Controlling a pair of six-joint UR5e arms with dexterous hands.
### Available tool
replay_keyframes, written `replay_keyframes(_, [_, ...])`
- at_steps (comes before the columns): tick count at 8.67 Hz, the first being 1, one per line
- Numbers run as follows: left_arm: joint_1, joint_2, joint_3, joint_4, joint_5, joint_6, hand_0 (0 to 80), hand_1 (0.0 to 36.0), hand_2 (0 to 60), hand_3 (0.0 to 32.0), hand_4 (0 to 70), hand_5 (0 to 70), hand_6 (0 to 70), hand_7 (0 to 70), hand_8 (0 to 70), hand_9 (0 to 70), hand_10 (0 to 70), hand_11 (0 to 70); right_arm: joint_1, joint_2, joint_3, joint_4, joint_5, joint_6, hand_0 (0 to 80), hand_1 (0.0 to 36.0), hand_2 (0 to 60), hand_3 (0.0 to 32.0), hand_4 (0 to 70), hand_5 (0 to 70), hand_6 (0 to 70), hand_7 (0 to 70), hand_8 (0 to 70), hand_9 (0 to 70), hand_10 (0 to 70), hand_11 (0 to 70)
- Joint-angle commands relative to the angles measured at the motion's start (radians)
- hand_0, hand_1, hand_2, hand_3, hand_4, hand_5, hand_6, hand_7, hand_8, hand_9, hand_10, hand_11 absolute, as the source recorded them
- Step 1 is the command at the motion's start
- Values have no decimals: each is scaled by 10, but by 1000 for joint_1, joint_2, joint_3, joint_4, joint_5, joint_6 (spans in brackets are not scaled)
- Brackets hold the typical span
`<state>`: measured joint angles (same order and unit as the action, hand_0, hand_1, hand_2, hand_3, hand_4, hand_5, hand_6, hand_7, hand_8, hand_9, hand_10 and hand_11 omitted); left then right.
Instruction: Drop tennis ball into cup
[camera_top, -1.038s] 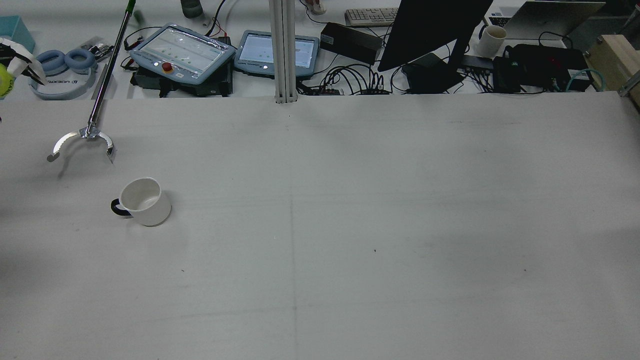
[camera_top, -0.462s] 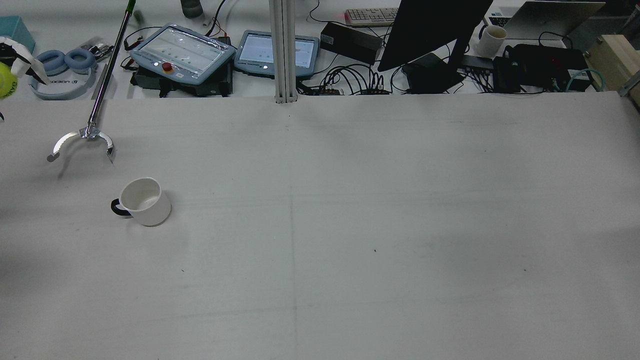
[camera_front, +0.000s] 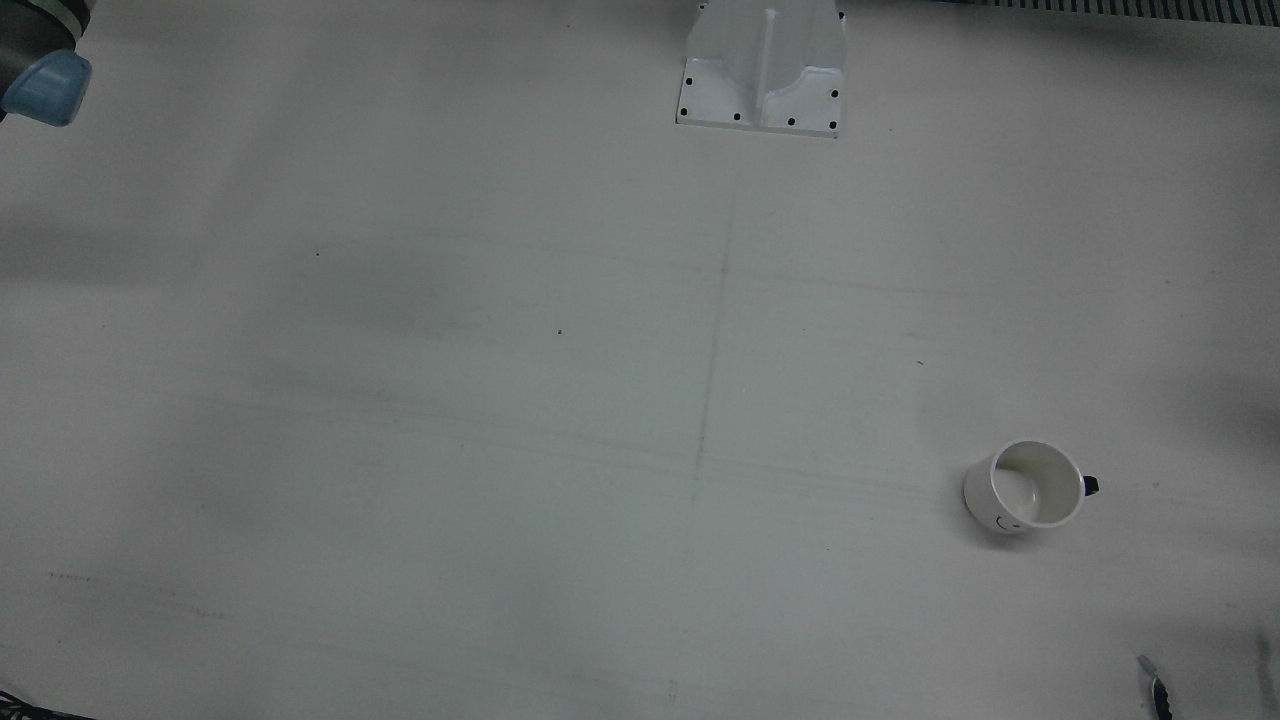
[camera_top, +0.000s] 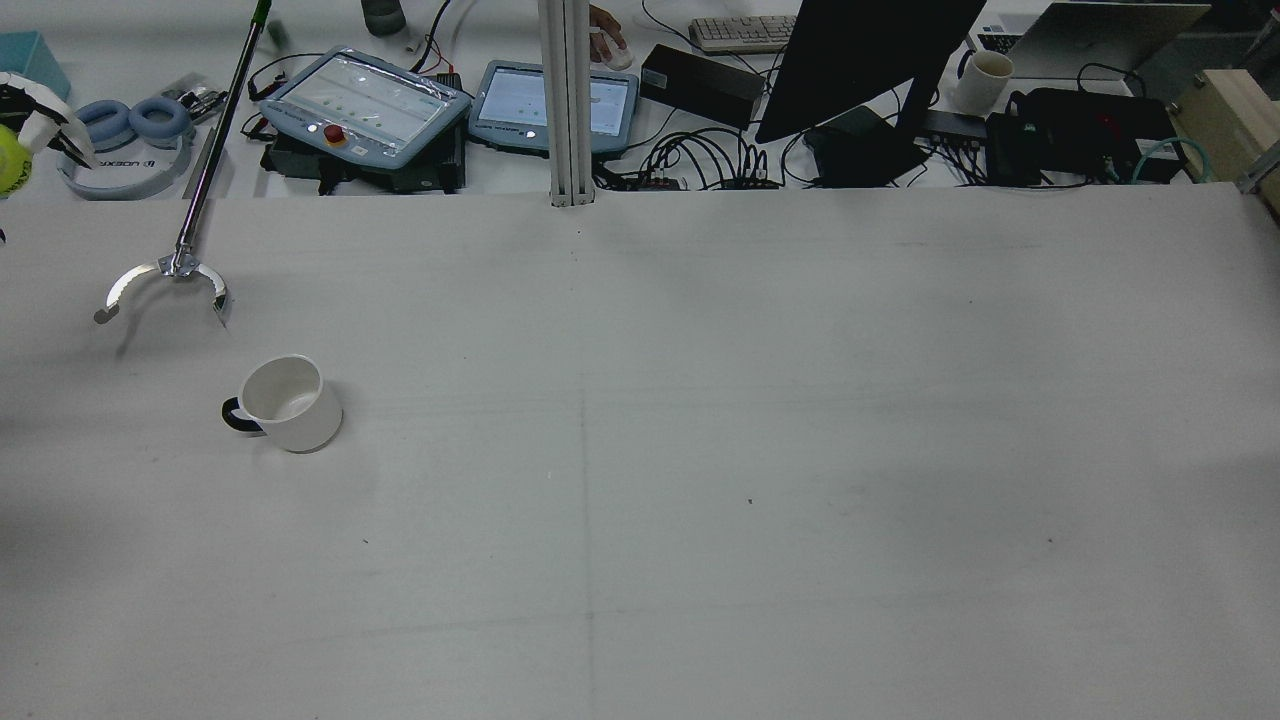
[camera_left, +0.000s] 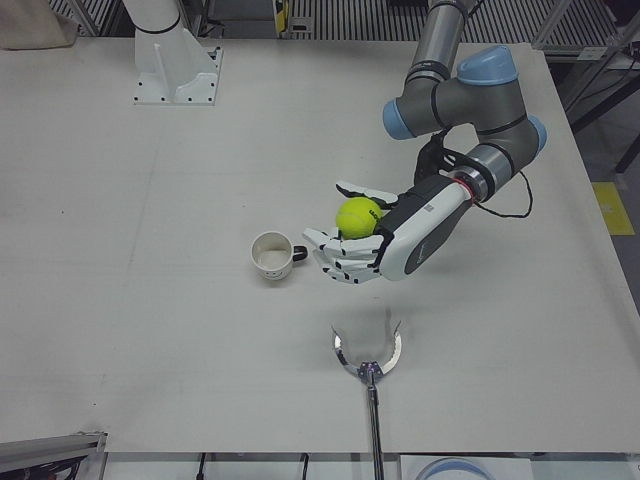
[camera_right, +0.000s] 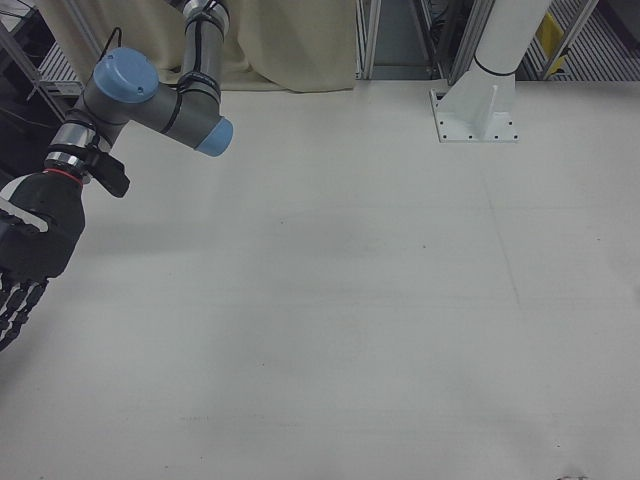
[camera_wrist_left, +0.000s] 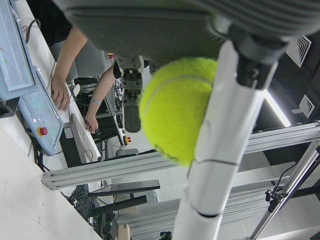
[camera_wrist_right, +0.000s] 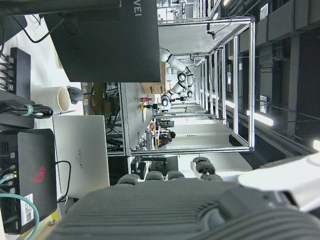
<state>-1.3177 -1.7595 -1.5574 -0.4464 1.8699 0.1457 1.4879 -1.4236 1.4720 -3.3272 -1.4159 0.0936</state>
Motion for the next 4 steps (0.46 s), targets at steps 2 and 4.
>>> replay_keyframes(2, [0, 0, 5, 0, 0, 0, 800, 360, 14, 0, 413, 228, 454, 618, 290, 404, 224, 371, 0, 0, -1, 0, 0, 0, 0, 0, 0, 0, 0, 0, 0, 0, 0, 0, 0, 0])
replay_keyframes(4, [-3, 0, 81, -9, -2, 0, 800, 360, 2, 0, 404, 243, 537, 594, 308, 402, 227, 376, 0, 0, -1, 0, 0, 2, 0, 0, 0, 0, 0, 0, 0, 0, 0, 0, 0, 0])
